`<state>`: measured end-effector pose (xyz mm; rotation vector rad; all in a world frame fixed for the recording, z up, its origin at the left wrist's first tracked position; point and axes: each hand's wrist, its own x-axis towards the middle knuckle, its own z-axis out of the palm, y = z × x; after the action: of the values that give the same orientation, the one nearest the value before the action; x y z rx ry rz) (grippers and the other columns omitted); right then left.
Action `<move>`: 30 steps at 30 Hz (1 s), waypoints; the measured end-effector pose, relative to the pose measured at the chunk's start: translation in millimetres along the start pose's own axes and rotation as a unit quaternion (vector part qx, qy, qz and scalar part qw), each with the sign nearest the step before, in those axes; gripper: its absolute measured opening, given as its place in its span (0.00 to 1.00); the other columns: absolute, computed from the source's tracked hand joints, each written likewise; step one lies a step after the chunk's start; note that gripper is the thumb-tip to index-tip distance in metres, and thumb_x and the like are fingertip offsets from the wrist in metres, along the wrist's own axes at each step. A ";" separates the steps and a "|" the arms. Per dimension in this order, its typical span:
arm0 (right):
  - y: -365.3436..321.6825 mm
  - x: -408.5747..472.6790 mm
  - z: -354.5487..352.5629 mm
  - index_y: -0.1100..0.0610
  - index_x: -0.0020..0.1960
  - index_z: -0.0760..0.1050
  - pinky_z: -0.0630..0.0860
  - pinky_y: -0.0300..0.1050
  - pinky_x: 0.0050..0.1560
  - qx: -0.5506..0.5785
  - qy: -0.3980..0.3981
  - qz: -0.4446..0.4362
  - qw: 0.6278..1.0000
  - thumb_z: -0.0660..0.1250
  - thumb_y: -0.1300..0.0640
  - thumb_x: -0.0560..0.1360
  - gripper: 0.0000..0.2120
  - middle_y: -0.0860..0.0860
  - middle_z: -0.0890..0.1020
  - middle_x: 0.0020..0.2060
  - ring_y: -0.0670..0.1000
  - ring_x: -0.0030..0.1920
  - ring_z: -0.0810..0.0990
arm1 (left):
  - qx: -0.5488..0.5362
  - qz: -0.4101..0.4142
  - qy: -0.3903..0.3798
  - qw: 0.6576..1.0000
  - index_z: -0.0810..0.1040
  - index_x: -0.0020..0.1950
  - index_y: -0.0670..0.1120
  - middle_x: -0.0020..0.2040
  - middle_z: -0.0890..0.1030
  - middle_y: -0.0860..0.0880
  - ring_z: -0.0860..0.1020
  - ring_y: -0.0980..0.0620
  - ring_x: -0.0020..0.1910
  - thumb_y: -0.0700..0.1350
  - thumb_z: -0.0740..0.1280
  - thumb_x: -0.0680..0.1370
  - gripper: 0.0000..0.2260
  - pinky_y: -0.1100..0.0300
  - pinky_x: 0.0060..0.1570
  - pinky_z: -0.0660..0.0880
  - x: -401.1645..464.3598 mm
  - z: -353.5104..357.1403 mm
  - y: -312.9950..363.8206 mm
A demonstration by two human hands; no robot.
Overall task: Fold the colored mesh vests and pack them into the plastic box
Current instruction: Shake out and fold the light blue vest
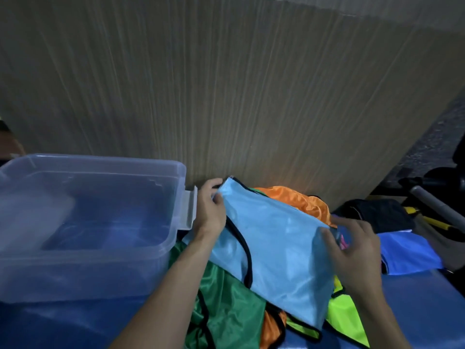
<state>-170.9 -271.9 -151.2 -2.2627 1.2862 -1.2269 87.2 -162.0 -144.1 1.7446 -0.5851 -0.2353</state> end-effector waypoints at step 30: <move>-15.5 -31.6 -3.5 0.53 0.52 0.83 0.84 0.53 0.49 0.361 -0.104 0.310 0.873 0.71 0.50 0.79 0.08 0.50 0.88 0.47 0.51 0.47 0.87 | 0.399 0.366 -0.260 0.799 0.38 0.83 0.58 0.83 0.35 0.52 0.34 0.50 0.81 0.69 0.45 0.82 0.33 0.44 0.79 0.38 -70.0 35.7 -22.1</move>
<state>-172.6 -237.1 -157.2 -1.2651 1.0834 -0.9545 17.0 -153.9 -185.0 2.0733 -1.9352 0.1248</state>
